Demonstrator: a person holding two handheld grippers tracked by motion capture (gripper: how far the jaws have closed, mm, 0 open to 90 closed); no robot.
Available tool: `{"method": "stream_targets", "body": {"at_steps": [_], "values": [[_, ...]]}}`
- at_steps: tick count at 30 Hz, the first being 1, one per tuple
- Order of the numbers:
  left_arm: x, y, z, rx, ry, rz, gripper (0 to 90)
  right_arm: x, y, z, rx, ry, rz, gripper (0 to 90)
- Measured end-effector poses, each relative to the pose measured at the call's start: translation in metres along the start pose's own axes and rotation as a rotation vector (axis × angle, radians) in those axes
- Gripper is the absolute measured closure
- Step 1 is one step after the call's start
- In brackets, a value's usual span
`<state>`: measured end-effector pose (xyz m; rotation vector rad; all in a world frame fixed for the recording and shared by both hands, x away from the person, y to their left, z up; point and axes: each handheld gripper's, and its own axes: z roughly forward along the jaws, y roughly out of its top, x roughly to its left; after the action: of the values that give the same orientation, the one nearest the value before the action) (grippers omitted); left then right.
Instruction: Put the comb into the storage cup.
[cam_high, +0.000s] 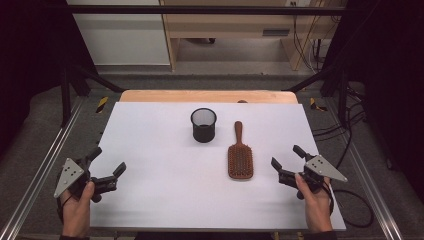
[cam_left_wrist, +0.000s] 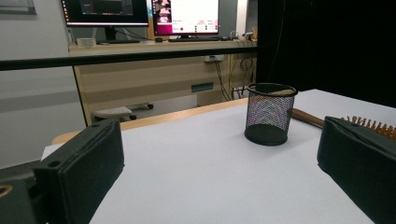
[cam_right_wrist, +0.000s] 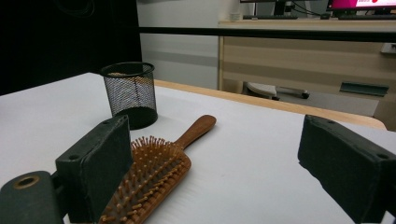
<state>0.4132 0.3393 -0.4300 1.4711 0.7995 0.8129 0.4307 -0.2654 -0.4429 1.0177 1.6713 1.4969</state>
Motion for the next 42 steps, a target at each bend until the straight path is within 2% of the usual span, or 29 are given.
{"method": "stream_targets", "body": {"at_steps": [9,15,18,21,25,28,34,42], "values": [[0.0,-0.001,0.001,0.004,0.0,-0.001,0.7,0.0,-0.001,0.002,0.02,0.0,0.015,10.7],[-0.001,-0.001,0.0,0.011,0.006,0.001,0.7,0.0,-0.003,0.007,0.059,0.0,0.03,10.8],[0.0,-0.002,-0.001,0.013,0.01,0.0,0.7,0.001,-0.001,0.014,0.101,-0.009,0.032,11.1],[0.0,-0.002,-0.001,0.013,0.01,0.0,0.7,0.0,0.004,0.023,0.153,-0.004,0.038,10.9],[0.0,-0.002,-0.001,0.015,0.01,0.002,0.8,-0.002,0.018,0.04,0.24,-0.001,0.017,10.7],[0.0,-0.002,-0.001,0.013,0.011,0.002,0.8,-0.003,0.032,0.056,0.282,0.022,-0.013,9.7],[-0.001,-0.002,-0.001,0.009,0.008,-0.002,0.8,-0.009,0.052,0.087,0.33,0.039,-0.04,10.9],[0.0,-0.002,-0.001,0.013,0.009,-0.001,0.8,-0.015,0.063,0.12,0.38,0.03,-0.047,14.5]]}}
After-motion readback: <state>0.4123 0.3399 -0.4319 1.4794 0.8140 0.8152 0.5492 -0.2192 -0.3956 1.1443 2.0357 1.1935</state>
